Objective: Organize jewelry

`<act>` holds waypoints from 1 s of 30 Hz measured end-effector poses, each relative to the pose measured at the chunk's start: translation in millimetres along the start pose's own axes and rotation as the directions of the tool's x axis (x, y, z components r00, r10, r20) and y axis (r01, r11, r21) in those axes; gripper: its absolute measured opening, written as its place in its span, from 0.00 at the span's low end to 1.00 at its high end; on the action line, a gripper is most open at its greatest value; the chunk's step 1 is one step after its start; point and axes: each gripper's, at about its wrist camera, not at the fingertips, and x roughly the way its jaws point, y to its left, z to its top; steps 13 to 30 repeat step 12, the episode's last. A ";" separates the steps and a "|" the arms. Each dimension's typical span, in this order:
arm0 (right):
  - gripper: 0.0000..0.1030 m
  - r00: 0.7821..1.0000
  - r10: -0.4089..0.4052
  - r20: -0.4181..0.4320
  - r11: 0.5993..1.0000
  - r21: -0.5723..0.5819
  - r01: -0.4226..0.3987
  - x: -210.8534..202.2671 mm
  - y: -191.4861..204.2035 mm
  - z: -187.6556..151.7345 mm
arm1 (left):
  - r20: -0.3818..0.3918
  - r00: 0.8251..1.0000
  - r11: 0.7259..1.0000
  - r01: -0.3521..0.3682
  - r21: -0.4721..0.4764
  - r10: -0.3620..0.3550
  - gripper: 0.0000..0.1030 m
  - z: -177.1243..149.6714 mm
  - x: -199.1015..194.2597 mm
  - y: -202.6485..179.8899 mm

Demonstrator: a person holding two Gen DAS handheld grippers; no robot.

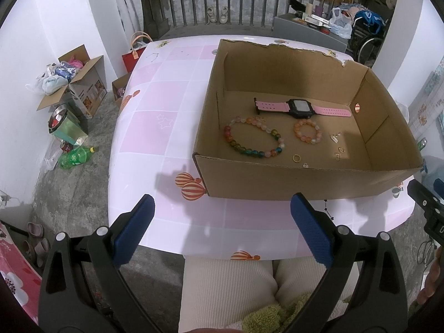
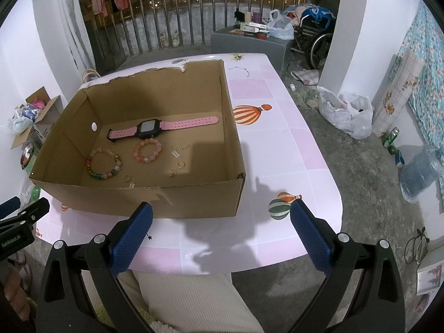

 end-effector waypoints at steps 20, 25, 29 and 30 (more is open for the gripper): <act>0.94 1.000 0.000 0.000 1.000 0.000 0.000 0.0 -0.5 -0.1 | 0.002 1.000 1.000 0.002 0.003 -0.002 0.92 0.7 -0.5 -0.9; 0.94 1.000 0.000 0.000 1.000 0.000 0.000 0.0 -0.5 -0.1 | 0.002 1.000 1.000 0.002 0.003 -0.002 0.92 0.7 -0.5 -0.9; 0.94 1.000 0.000 0.000 1.000 0.000 0.000 0.0 -0.5 -0.1 | 0.002 1.000 1.000 0.002 0.003 -0.002 0.92 0.7 -0.5 -0.9; 0.94 1.000 0.000 0.000 1.000 0.000 0.000 0.0 -0.5 -0.1 | 0.002 1.000 1.000 0.002 0.003 -0.002 0.92 0.7 -0.5 -0.9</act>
